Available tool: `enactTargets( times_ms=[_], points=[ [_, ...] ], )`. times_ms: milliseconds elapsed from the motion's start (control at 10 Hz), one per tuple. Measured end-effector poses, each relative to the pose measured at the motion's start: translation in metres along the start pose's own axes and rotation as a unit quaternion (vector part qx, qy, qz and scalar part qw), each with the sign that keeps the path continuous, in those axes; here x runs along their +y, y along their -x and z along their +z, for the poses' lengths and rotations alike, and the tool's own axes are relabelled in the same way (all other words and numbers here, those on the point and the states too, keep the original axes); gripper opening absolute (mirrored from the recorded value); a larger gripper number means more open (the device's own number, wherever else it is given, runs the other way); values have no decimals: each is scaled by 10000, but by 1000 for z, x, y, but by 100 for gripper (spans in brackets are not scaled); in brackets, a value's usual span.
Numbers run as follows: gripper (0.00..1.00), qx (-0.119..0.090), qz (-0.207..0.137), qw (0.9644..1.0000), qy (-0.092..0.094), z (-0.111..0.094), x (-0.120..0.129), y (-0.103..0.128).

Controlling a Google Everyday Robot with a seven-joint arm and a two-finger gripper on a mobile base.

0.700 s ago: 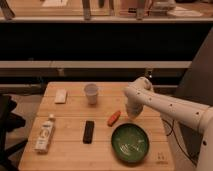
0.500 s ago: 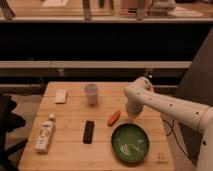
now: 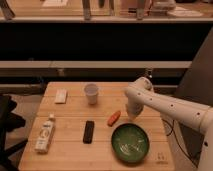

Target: Place the pepper in the ceramic bowl

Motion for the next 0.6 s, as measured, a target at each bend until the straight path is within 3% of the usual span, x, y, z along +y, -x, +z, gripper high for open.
enactTargets(
  times_ms=[400,600],
  points=[
    [79,47,-459,9986,-276,-12,-26,11],
    [80,-46,-644,9974,-315,-10,-33,17]
  ],
)
